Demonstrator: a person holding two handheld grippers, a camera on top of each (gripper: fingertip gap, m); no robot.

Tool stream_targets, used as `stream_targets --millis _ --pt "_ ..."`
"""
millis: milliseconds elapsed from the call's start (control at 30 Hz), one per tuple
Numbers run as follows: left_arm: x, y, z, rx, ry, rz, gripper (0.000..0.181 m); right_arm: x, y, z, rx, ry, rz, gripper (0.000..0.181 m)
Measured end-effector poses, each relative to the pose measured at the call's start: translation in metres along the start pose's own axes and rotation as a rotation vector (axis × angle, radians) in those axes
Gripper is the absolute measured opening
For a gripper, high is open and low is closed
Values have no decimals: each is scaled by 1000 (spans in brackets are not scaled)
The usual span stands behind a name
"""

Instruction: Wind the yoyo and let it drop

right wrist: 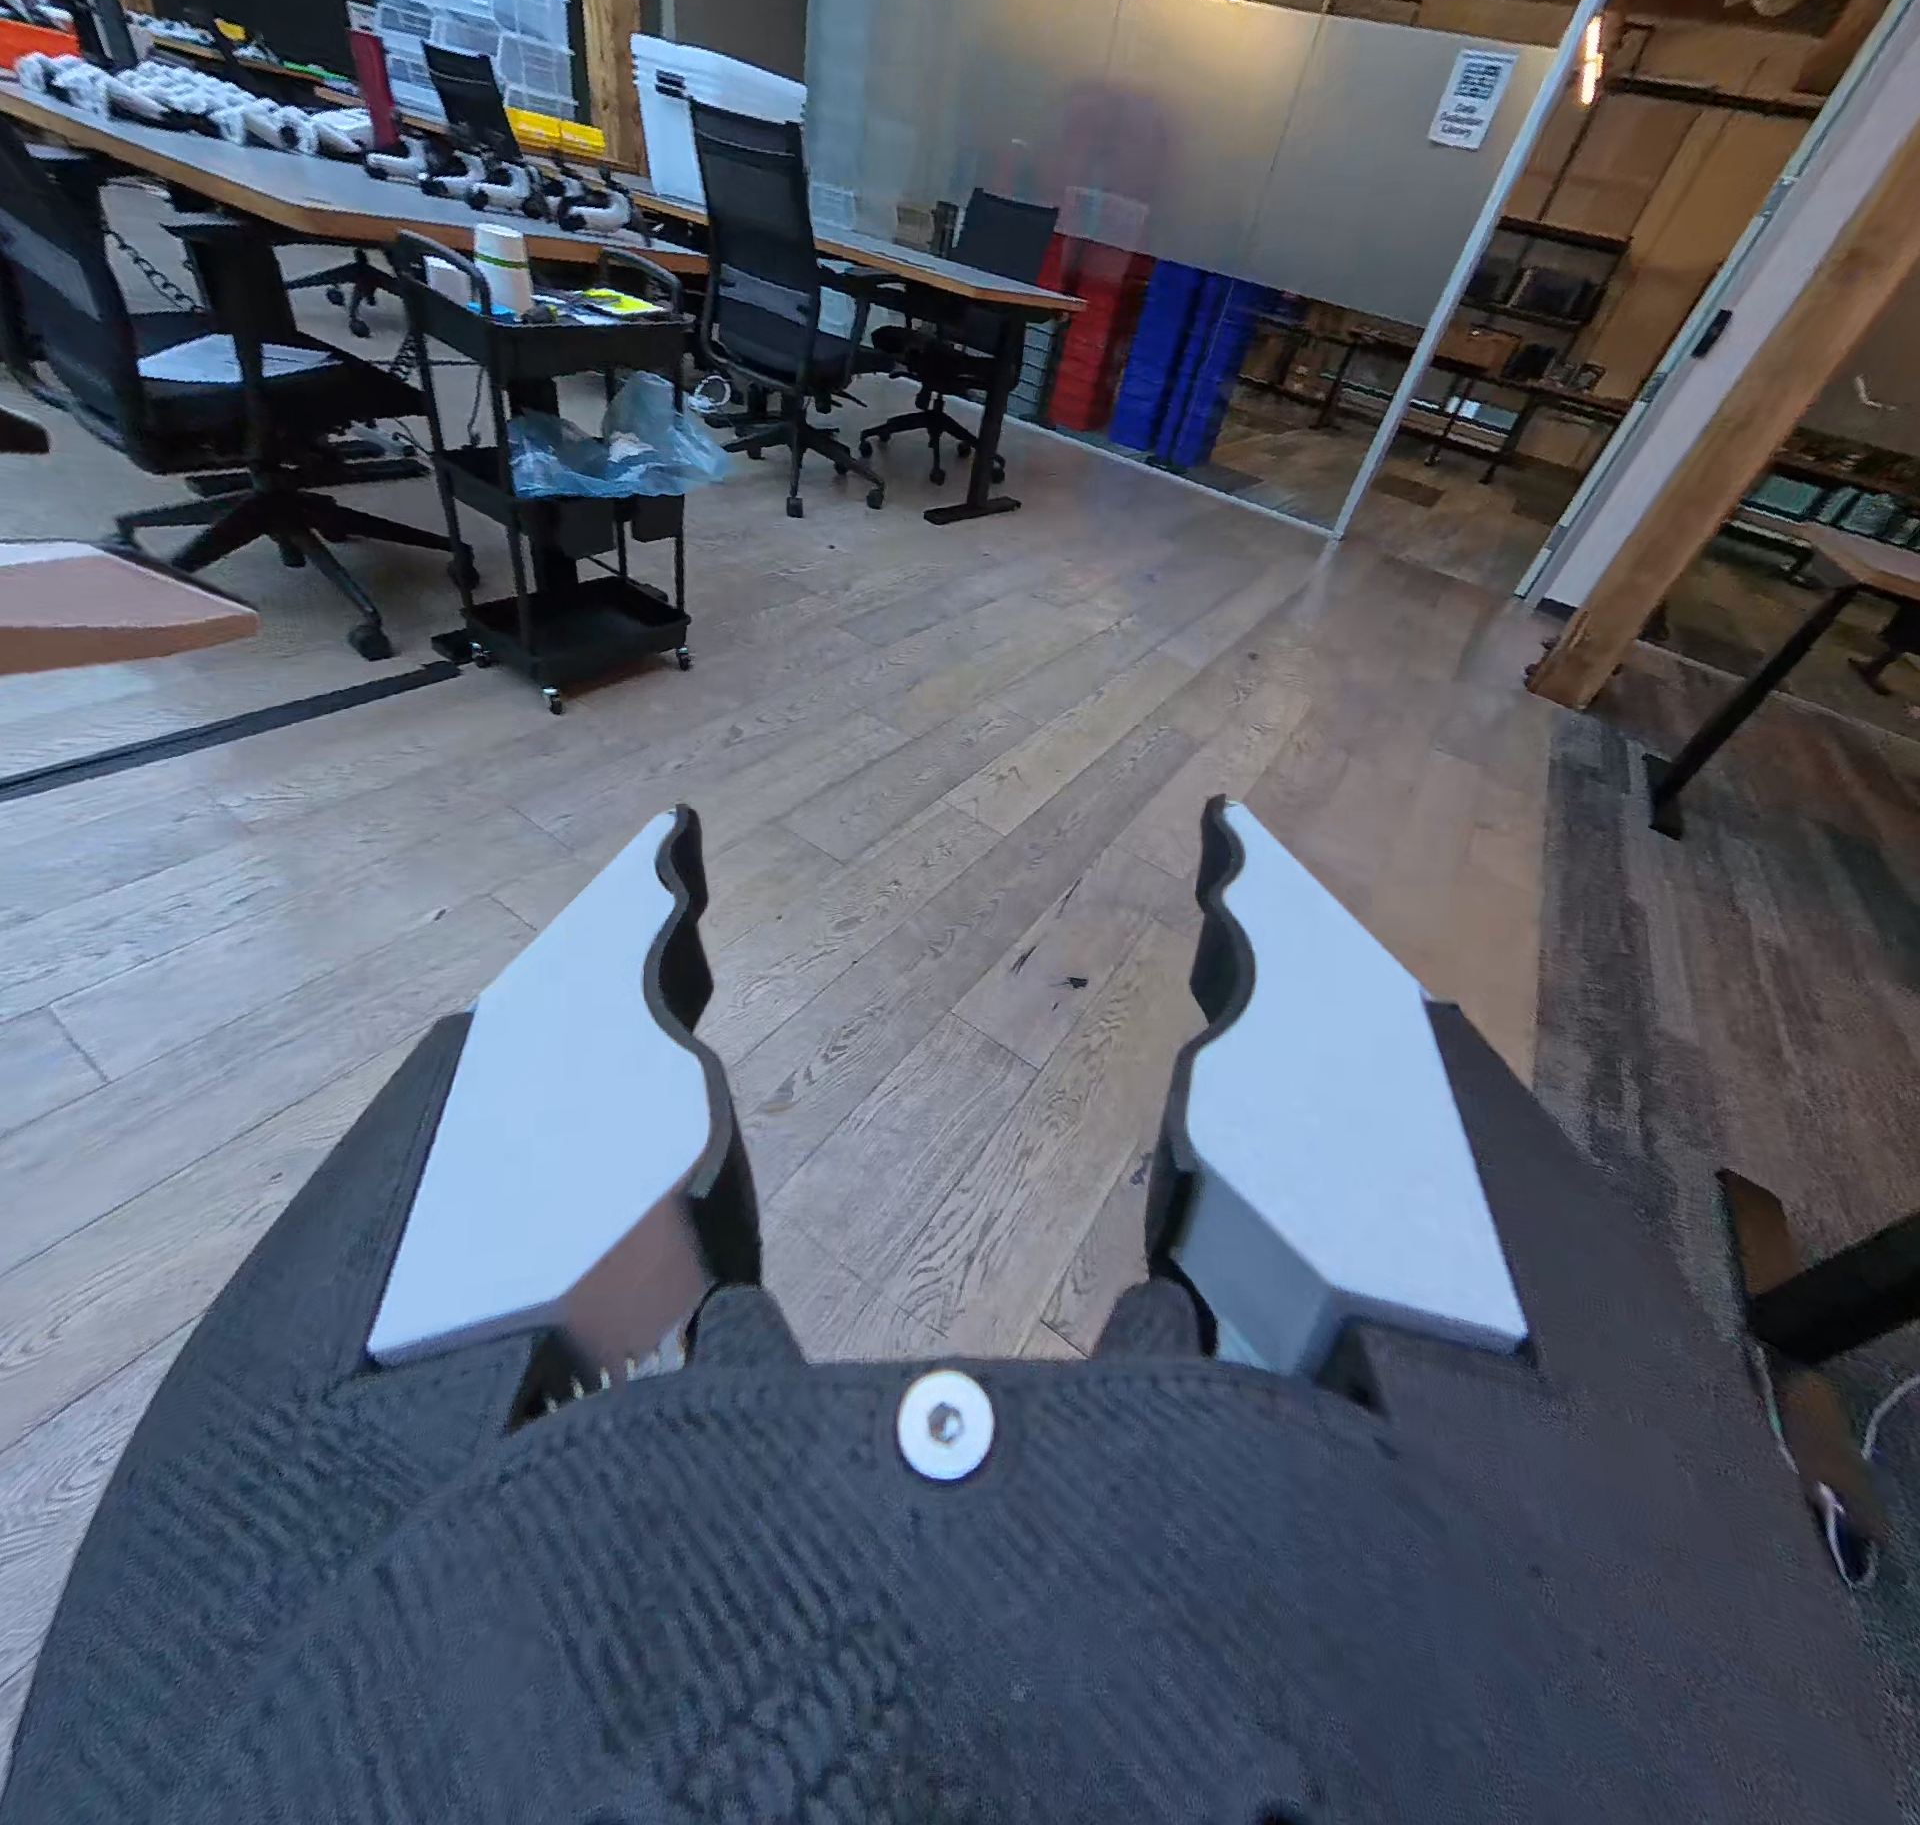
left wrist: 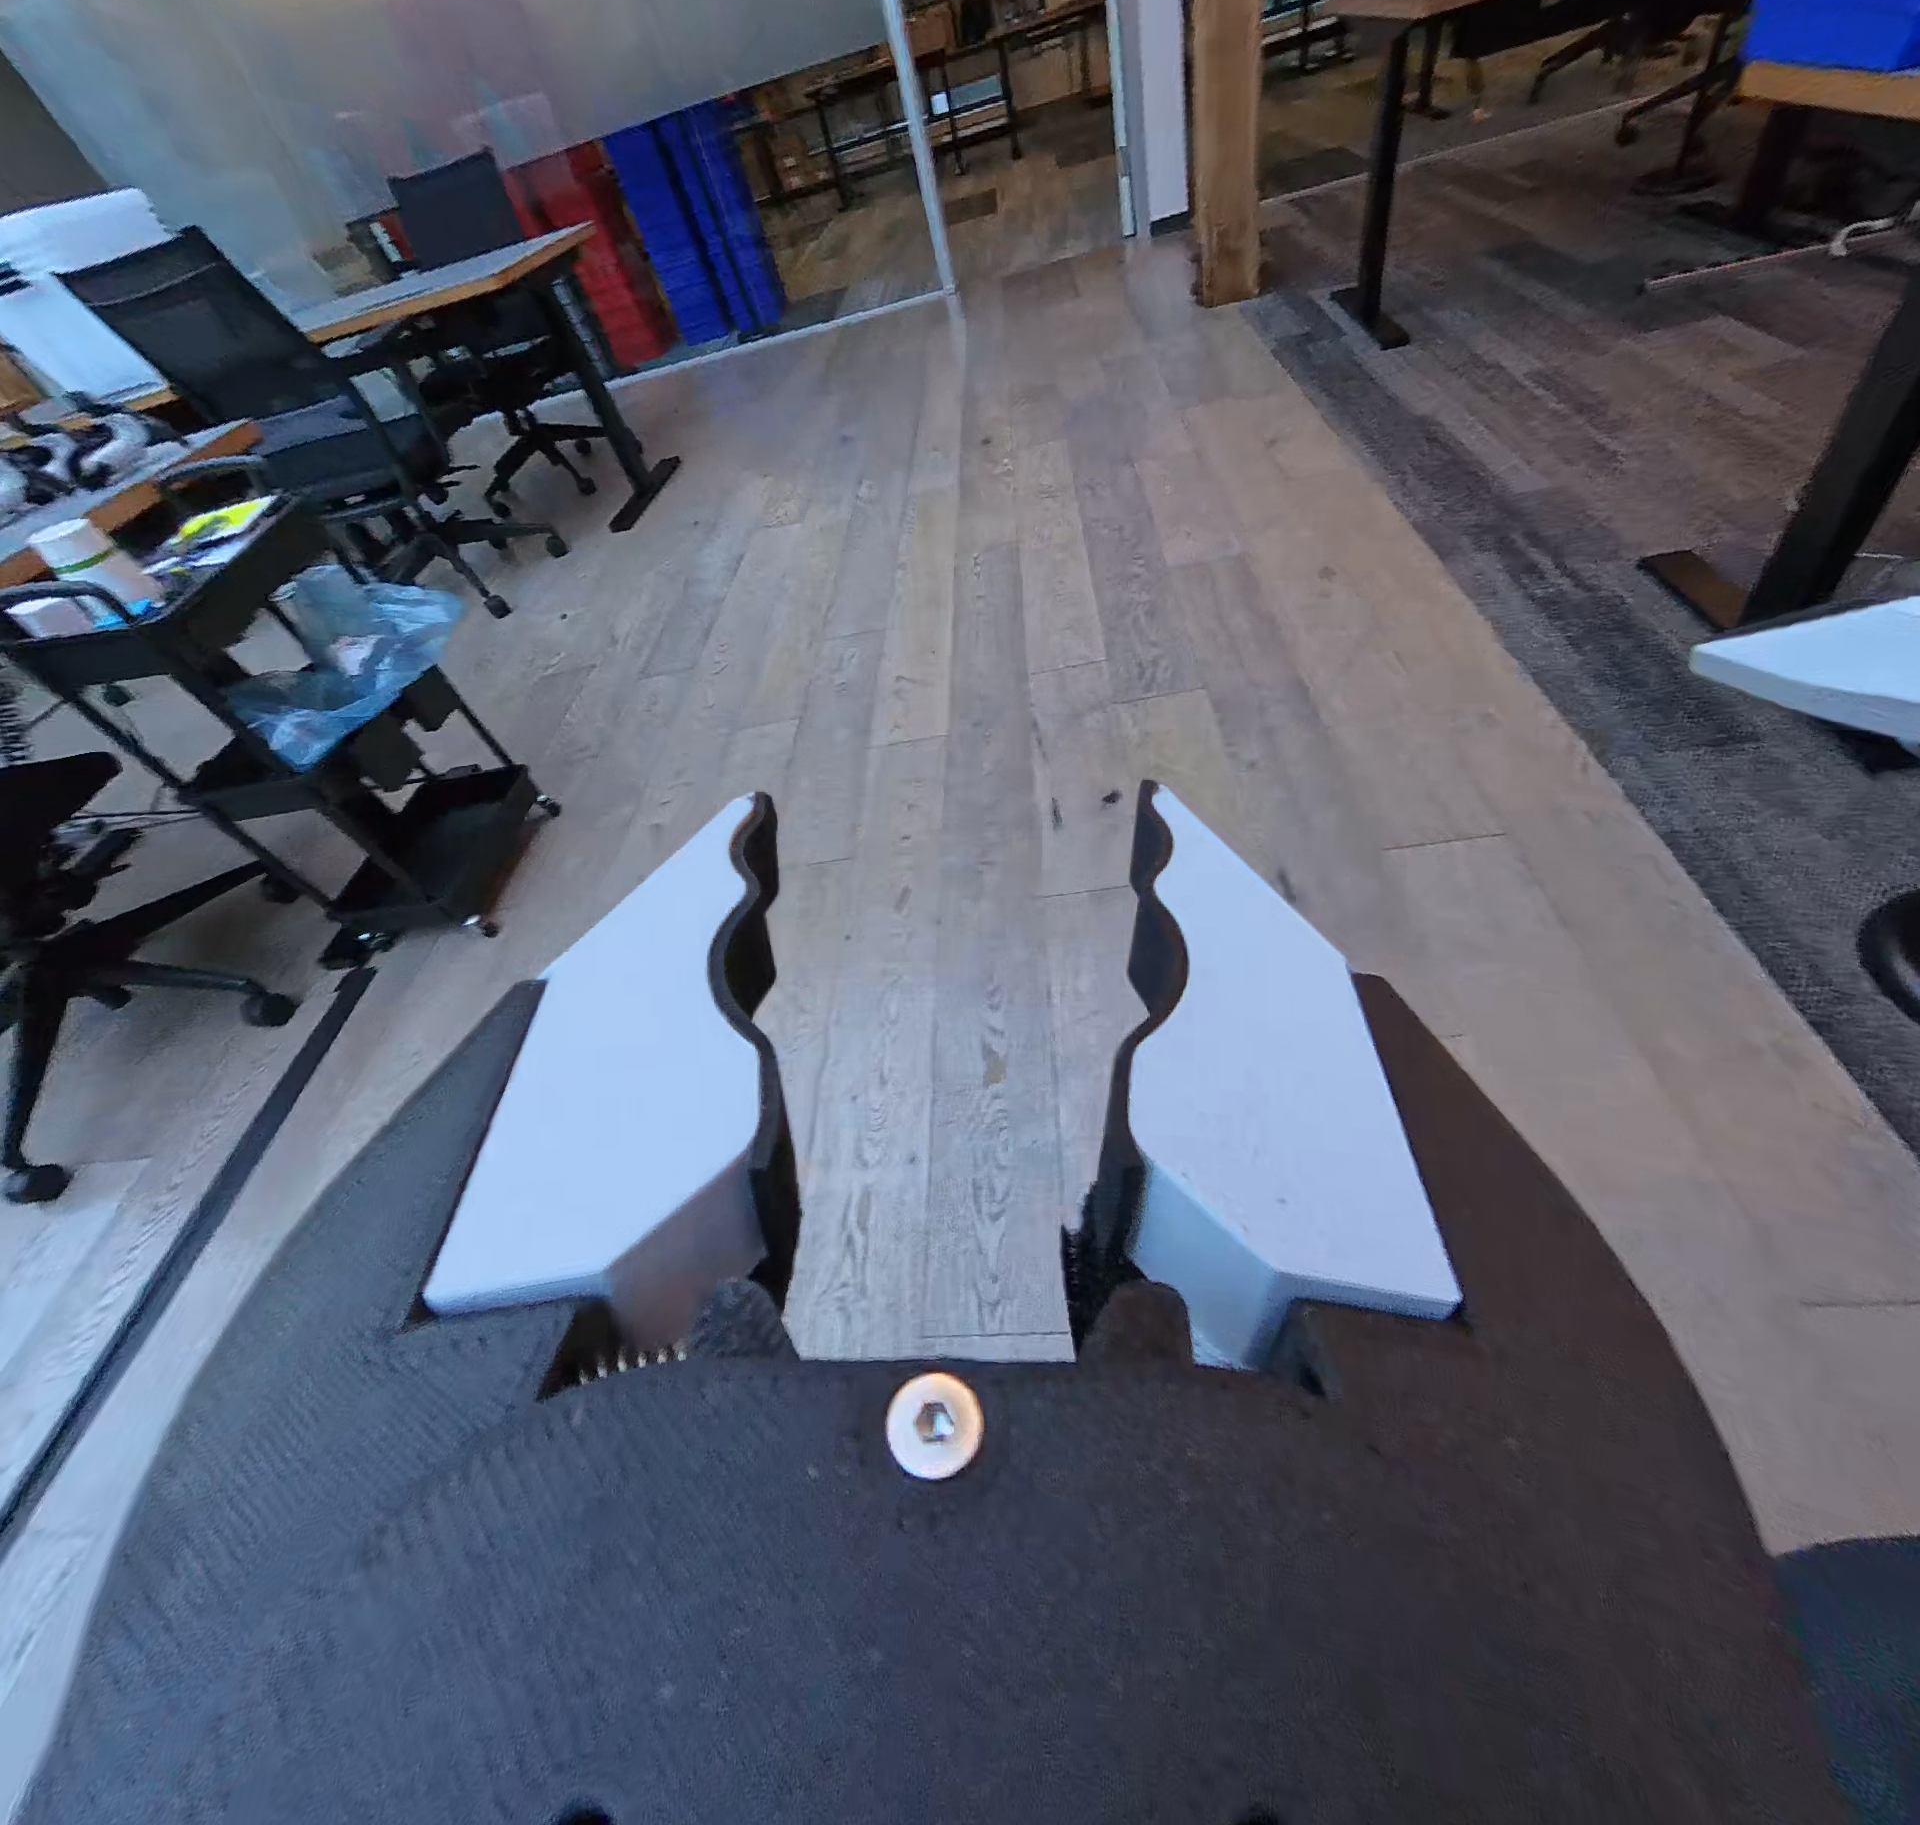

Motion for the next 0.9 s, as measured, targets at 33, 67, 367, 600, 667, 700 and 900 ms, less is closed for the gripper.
stream_targets --millis 33,67,367,600,667,700,900 --pt "-18 -2 3 -6 39 -9 68 -13 6 -10 2 29 5 95" --pt "-35 -2 9 -8 74 -10 68 -27 14 -18 7 54 15 95" --pt "-165 19 173 30 438 41 67 -207 133 -18 229 452 93 94" --pt "-227 -4 378 -40 906 133 68 -383 201 40 435 940 97 93" --pt "-228 -11 440 -67 1073 144 67 -423 212 70 485 1085 64 93" --pt "-225 -15 470 -86 1151 151 67 -441 216 86 504 1157 47 93" --pt "-188 -30 621 -273 1557 148 67 -531 237 192 624 1531 -42 90"
Point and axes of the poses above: each gripper's, where its closed fingertips meet, z back along the fingers, y out of its top, x = y × z across the jaws, the point moved 8 cm from there along z, back along the fingers, and after that the axes turned 7 degrees about y, right-handed, at the moved point
